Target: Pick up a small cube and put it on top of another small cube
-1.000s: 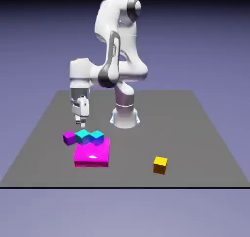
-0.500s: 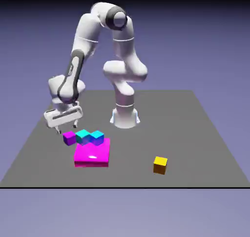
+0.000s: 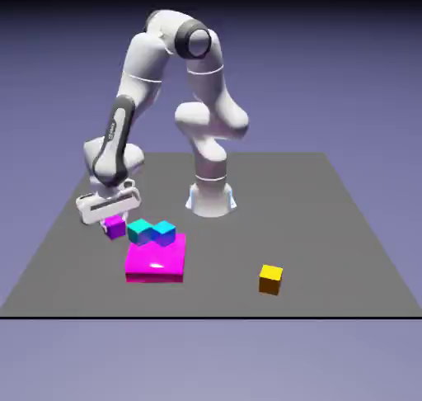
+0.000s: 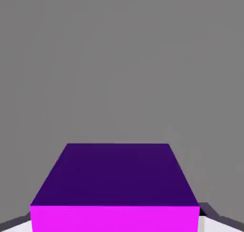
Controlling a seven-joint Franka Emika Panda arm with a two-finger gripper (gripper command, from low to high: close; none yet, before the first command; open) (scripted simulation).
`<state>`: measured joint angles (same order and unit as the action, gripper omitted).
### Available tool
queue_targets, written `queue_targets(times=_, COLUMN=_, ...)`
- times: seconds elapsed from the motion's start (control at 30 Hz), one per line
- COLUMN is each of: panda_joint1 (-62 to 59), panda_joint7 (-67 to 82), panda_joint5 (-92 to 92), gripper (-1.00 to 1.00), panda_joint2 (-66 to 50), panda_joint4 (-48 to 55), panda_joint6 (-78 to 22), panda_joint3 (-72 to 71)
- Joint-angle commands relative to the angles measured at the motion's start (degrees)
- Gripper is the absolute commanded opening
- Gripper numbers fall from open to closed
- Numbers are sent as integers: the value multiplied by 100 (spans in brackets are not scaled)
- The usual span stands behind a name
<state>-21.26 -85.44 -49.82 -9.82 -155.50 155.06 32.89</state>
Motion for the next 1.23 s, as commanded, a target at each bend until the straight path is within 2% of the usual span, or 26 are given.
queue_targets(times=0.0, panda_joint1=49, panda_joint7=-186, panda_joint5=250, gripper=-100, panda_joint2=141, panda_joint4=-55, panda_joint6=-19, panda_joint3=107)
queue_targets(times=0.17, panda_joint1=225, panda_joint7=-866, panda_joint5=1166, gripper=-100, panda_joint2=660, panda_joint4=-255, panda_joint6=-76, panda_joint3=497)
queue_targets(times=0.5, panda_joint1=488, panda_joint7=1589, panda_joint5=3657, gripper=-100, panda_joint2=748, panda_joint4=975, panda_joint6=-1482, panda_joint3=-973)
queue_targets(times=0.7, panda_joint1=669, panda_joint7=3035, panda_joint5=5112, gripper=-100, panda_joint2=1873, panda_joint4=818, panda_joint6=-2777, panda_joint3=-1987)
queue_targets(times=0.8, panda_joint1=703, panda_joint7=3209, panda_joint5=5280, gripper=-100, panda_joint2=2496, panda_joint4=398, panda_joint6=-3145, panda_joint3=-2175)
queue_targets(times=0.9, panda_joint1=693, panda_joint7=3076, panda_joint5=5143, gripper=-100, panda_joint2=2665, panda_joint4=188, panda_joint6=-3144, panda_joint3=-2119)
queue_targets(times=1.1, panda_joint1=735, panda_joint7=3242, panda_joint5=4948, gripper=-100, panda_joint2=1816, panda_joint4=-282, panda_joint6=-1840, panda_joint3=-2100)
queue_targets(times=1.13, panda_joint1=735, panda_joint7=3242, panda_joint5=4948, gripper=100, panda_joint2=1816, panda_joint4=-282, panda_joint6=-1840, panda_joint3=-2100)
queue_targets(times=1.2, panda_joint1=727, panda_joint7=3210, panda_joint5=4985, gripper=100, panda_joint2=1978, panda_joint4=-192, panda_joint6=-2088, panda_joint3=-2104)
